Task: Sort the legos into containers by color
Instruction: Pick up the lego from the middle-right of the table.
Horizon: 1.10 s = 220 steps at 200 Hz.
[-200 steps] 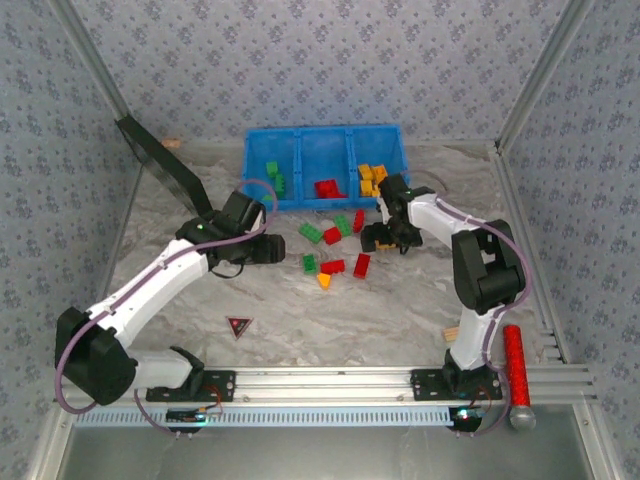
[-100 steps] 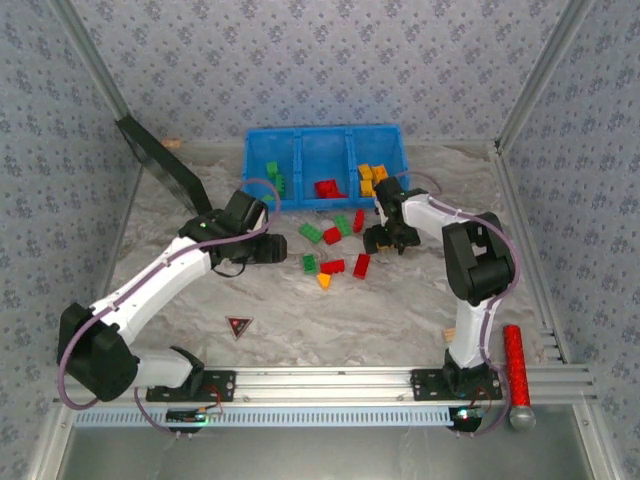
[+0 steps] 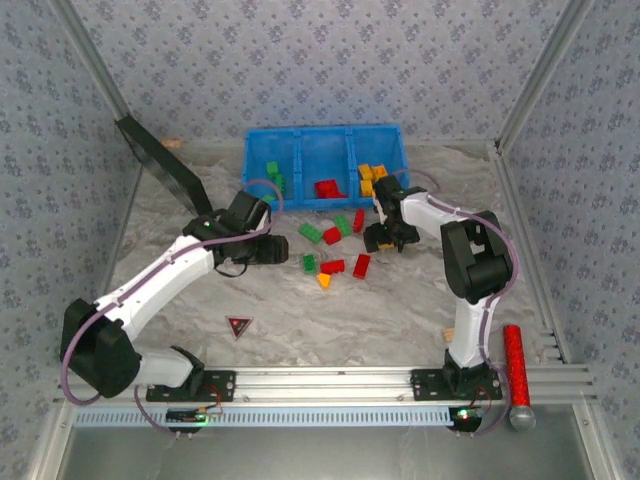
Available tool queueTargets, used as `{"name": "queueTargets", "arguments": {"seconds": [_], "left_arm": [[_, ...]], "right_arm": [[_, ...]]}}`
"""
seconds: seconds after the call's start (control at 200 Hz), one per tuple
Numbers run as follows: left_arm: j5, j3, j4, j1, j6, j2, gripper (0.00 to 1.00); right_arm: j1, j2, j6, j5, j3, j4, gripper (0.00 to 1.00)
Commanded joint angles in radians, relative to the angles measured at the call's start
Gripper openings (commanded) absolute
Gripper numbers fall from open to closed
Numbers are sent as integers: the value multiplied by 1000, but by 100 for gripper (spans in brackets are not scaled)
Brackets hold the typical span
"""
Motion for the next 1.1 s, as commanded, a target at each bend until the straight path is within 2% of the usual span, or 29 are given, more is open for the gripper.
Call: {"name": "queueTargets", "arguments": {"seconds": [0.0, 0.455, 0.64, 0.77, 0.964, 1.094], "left_arm": [[11, 37, 1, -8, -5, 6, 72], [14, 52, -1, -10, 0, 21, 72], [15, 56, -1, -9, 0, 21, 72], [18, 54, 4, -13, -1, 24, 72], [34, 55, 27, -15, 2, 49, 72], [63, 56, 44, -18, -1, 93, 72]], "right_arm": [[4, 27, -20, 38, 39, -31, 91], [1, 57, -23, 34, 54, -29, 83], [-5, 51, -13, 23, 35, -28, 66], [-20, 21, 2, 11, 14, -28, 59], [-54, -59, 28, -3, -21, -27, 55], [-77, -135, 35, -19, 14, -48, 53]]}}
